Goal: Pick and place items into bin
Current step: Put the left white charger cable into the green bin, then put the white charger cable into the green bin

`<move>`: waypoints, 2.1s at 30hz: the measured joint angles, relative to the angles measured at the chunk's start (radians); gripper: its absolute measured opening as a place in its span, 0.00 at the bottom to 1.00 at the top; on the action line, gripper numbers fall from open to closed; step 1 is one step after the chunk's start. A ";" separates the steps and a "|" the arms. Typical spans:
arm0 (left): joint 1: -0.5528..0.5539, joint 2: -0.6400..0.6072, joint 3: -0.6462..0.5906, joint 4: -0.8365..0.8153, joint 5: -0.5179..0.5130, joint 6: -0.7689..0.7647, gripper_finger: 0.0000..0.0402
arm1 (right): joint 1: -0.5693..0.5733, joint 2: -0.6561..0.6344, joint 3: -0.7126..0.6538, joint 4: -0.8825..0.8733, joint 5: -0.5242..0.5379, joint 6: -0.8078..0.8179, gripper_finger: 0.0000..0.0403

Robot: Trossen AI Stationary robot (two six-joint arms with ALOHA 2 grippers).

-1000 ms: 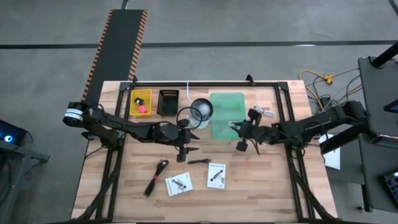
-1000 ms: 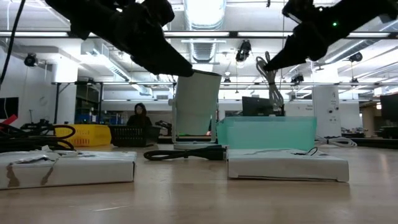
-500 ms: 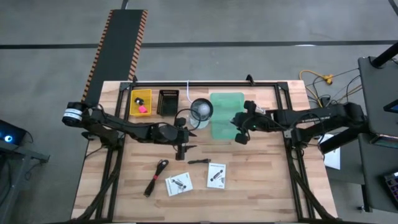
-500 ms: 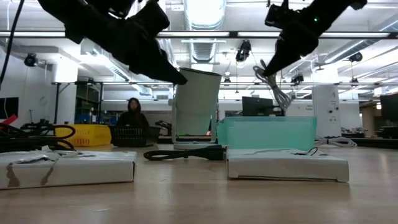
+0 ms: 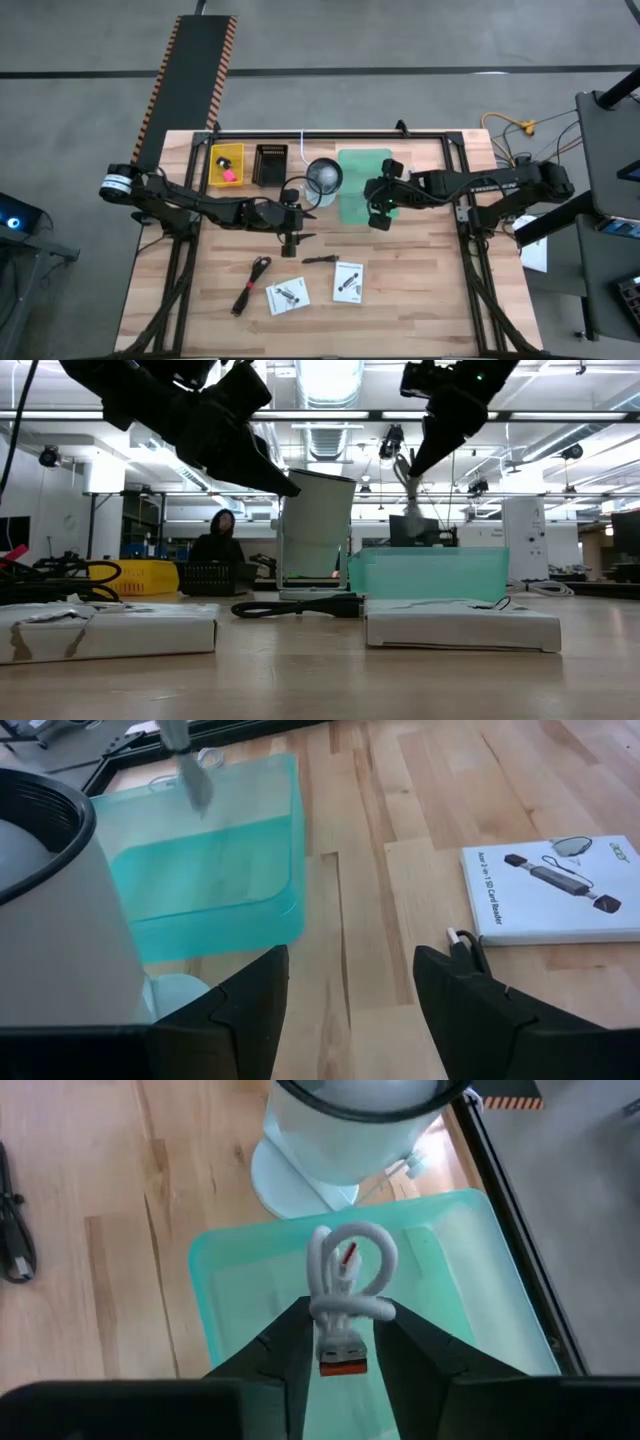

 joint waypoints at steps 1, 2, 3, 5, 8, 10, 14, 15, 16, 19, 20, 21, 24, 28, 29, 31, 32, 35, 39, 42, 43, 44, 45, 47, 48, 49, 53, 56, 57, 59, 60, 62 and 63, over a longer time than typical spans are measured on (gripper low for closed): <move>0.000 0.000 0.000 0.000 0.000 0.001 0.50 | 0.000 0.007 0.007 -0.009 0.000 -0.002 0.25; 0.000 0.000 0.000 0.000 0.000 0.001 0.50 | 0.000 0.015 0.014 -0.019 0.000 -0.003 0.26; 0.000 0.000 0.000 0.000 0.000 0.001 0.50 | 0.000 0.022 0.019 -0.025 0.000 -0.003 0.26; 0.000 0.000 0.000 0.000 0.000 0.001 0.50 | 0.000 0.031 0.028 -0.045 0.000 -0.003 0.27; 0.000 0.000 -0.001 0.000 0.000 0.001 0.50 | 0.000 0.037 0.030 -0.055 0.000 -0.003 0.27; 0.000 0.000 -0.001 0.000 0.000 0.001 0.50 | 0.000 0.038 0.026 -0.063 0.000 -0.003 0.27; 0.000 0.000 -0.001 0.000 0.000 0.001 0.50 | 0.000 0.037 0.024 -0.068 0.000 0.005 0.26; 0.000 0.000 -0.001 0.000 0.000 0.001 0.50 | 0.000 0.036 0.024 -0.068 0.000 0.005 0.26; 0.000 0.001 -0.001 0.001 0.000 0.001 0.50 | 0.000 0.036 0.024 -0.068 0.000 0.005 0.26; 0.000 0.003 -0.001 0.000 0.000 0.001 0.50 | 0.000 0.033 0.024 -0.068 0.000 0.008 0.29; 0.000 0.003 -0.001 0.001 0.000 0.001 0.50 | 0.000 0.033 0.024 -0.068 0.000 0.008 0.30; 0.000 0.003 -0.001 0.001 0.000 0.001 0.50 | 0.000 0.033 0.026 -0.068 0.000 0.008 0.32; 0.000 0.003 -0.001 0.000 0.000 0.001 0.50 | 0.000 0.033 0.027 -0.068 0.001 0.008 0.39; 0.000 0.003 -0.001 0.000 0.000 0.001 0.50 | -0.001 0.033 0.027 -0.068 0.018 0.008 0.48; 0.000 0.003 -0.001 0.001 0.000 0.000 0.50 | 0.000 0.033 0.027 -0.068 0.038 0.008 0.50; 0.000 0.003 -0.001 0.000 0.001 0.000 0.50 | 0.000 0.030 0.027 -0.078 0.095 0.026 0.52; 0.000 0.003 -0.001 0.000 0.001 0.000 0.50 | 0.000 0.029 0.027 -0.086 0.129 0.046 0.53; 0.000 0.003 -0.001 0.000 0.001 0.000 0.50 | -0.005 0.016 0.027 -0.122 0.165 0.097 0.53; 0.000 0.004 -0.001 0.000 0.001 0.000 0.50 | -0.027 -0.015 0.027 -0.187 0.160 0.154 0.52; 0.000 0.004 -0.001 -0.004 0.001 -0.001 0.50 | -0.059 -0.037 0.024 -0.252 0.161 0.187 0.51; 0.000 0.004 -0.001 -0.005 0.001 -0.001 0.50 | -0.070 -0.044 0.023 -0.279 0.159 0.196 0.51; 0.000 0.004 -0.002 -0.006 0.001 -0.001 0.50 | -0.084 -0.051 0.023 -0.307 0.153 0.198 0.51; 0.000 0.004 -0.002 -0.006 0.001 -0.001 0.50 | -0.100 -0.057 0.022 -0.339 0.145 0.199 0.51; 0.000 0.004 -0.002 -0.006 0.001 -0.001 0.50 | -0.137 -0.068 0.020 -0.394 0.122 0.199 0.50; 0.000 0.004 -0.002 -0.006 0.001 -0.001 0.50 | -0.158 -0.071 0.019 -0.413 0.112 0.199 0.50; 0.000 0.004 -0.002 -0.006 0.001 -0.001 0.50 | -0.182 -0.073 0.019 -0.430 0.103 0.198 0.50; 0.000 0.004 -0.002 -0.006 0.001 -0.001 0.50 | -0.287 -0.075 0.018 -0.486 0.095 0.173 0.50; 0.000 0.004 -0.002 -0.006 0.001 -0.001 0.50 | -0.378 -0.074 0.014 -0.489 0.074 0.125 0.50; 0.000 0.004 -0.002 -0.006 0.001 -0.001 0.50 | -0.408 -0.074 0.013 -0.487 0.054 0.107 0.50; 0.000 0.004 -0.002 -0.006 0.001 -0.001 0.50 | -0.471 -0.072 0.012 -0.483 0.005 0.069 0.50; 0.000 0.004 -0.002 -0.005 0.001 -0.001 0.50 | -0.499 -0.072 0.010 -0.476 -0.016 0.049 0.50; 0.000 0.004 -0.002 -0.005 0.001 -0.001 0.50 | -0.553 -0.071 0.004 -0.466 -0.046 0.012 0.50; 0.000 0.004 -0.002 -0.005 0.001 -0.001 0.50 | -0.576 -0.071 -0.001 -0.456 -0.059 -0.004 0.50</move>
